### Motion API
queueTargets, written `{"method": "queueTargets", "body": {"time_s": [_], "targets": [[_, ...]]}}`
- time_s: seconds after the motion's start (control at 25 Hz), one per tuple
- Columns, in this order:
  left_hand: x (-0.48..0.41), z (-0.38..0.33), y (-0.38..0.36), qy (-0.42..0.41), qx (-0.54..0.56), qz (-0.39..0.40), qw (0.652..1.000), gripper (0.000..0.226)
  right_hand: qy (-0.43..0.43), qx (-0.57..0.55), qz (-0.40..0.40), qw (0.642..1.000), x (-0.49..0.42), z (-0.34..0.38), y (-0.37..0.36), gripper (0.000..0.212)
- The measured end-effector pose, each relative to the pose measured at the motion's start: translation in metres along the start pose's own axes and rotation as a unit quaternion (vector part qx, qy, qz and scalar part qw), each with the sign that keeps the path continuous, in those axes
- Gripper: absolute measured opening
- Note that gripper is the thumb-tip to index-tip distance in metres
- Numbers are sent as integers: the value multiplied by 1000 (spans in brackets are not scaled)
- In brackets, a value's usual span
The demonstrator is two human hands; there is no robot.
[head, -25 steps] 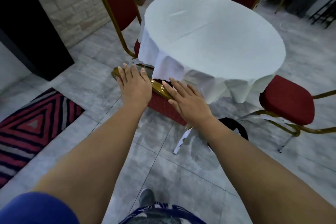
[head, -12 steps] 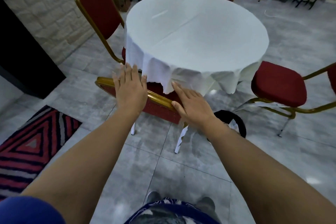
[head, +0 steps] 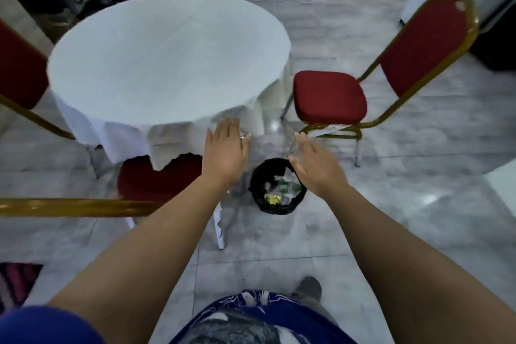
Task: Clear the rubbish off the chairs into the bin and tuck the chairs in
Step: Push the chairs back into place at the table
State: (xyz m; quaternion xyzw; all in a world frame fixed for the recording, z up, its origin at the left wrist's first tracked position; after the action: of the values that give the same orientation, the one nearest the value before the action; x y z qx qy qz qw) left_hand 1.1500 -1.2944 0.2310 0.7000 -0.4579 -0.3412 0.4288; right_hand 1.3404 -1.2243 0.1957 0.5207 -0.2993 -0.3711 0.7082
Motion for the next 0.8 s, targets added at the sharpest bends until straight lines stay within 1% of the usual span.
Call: {"method": "queueTargets", "body": {"time_s": [0.12, 0.24, 0.36, 0.48, 0.64, 0.8], "targets": [[-30, -89, -55, -38, 31, 52, 997, 58, -61, 24, -9, 998, 5, -99, 29, 60], [-56, -169, -102, -64, 47, 83, 993, 59, -105, 42, -17, 993, 14, -182, 57, 59], [-84, -248, -143, -86, 84, 115, 986, 59, -173, 36, -36, 984, 21, -265, 83, 57], [-117, -316, -175, -114, 93, 144, 979, 58, -223, 17, -54, 973, 20, -337, 101, 56], [-173, -381, -213, -134, 92, 159, 974, 58, -265, 0, -78, 961, -12, -410, 123, 55], [-256, -435, -255, -143, 105, 178, 968, 58, -272, 0, -110, 956, -88, -485, 159, 54]]}}
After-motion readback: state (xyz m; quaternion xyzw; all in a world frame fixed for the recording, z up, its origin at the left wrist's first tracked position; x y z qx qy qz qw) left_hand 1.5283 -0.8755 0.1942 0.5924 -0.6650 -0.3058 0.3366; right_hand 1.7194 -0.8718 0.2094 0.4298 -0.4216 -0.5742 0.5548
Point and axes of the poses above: each hand's wrist, its own x-axis away from the middle knuckle, its own y-axis out of the back of the hand, z = x × y, the point moved 7 cm from there along -x, towards the middle knuckle, and after that the axes turned 5 degrees about x, right-handed, at the moved point
